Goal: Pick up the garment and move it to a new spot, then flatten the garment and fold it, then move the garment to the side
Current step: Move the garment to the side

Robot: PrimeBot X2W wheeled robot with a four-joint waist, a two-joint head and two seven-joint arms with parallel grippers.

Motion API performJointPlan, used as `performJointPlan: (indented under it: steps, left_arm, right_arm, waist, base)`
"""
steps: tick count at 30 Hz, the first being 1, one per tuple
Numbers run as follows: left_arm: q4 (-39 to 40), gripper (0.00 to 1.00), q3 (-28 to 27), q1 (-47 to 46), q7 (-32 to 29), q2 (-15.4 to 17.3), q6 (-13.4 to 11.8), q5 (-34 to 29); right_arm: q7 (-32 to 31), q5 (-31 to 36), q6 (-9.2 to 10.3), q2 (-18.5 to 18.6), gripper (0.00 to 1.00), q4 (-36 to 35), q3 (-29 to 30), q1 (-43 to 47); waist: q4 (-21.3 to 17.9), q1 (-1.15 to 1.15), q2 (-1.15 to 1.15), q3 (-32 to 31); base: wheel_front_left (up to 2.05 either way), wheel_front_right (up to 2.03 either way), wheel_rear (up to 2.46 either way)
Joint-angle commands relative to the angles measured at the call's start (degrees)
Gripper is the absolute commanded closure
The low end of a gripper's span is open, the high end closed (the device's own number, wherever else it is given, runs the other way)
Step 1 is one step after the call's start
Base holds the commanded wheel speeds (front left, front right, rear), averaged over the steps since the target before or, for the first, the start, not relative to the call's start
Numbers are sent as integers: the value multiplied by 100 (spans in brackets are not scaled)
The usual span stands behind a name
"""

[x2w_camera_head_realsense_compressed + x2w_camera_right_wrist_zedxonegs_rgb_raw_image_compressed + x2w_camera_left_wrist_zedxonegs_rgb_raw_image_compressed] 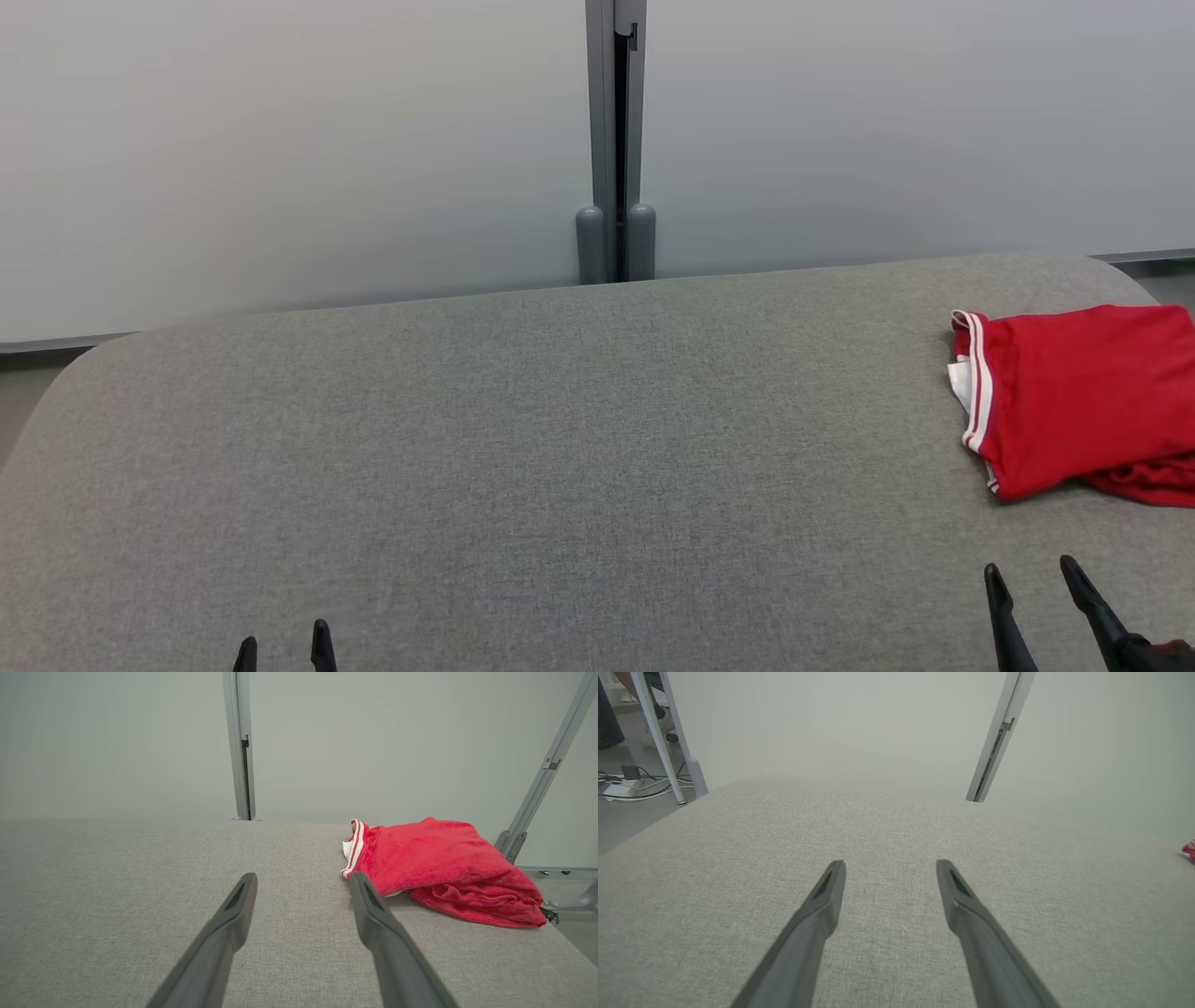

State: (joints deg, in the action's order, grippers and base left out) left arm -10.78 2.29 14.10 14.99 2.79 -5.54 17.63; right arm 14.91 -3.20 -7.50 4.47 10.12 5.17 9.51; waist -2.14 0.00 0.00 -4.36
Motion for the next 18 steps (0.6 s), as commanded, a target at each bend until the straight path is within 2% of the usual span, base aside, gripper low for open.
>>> performJointPlan:
  steps: [1, 11, 18]
  left_arm:
    - [-44, 0, -41, 29, 25, 22, 3, -24]
    - [-116, 0, 56, -86, 25, 23, -45, 18]
    - [-120, 0, 118, -114, 25, 22, 75, 74]
  right_arm:
    - [37, 30, 1, -8, 0, -46, -24, 38]
    - [38, 66, 1, -55, 0, 4, -146, -24]
    - [38, 55, 1, -66, 0, 32, -210, -57]
  waist:
    - [-13, 0, 0, -13]
    - [186, 0, 0, -39]
    - [316, 0, 0, -71]
  base:
    - [0, 0, 0]
    - [0, 0, 0]
    - [0, 0, 0]
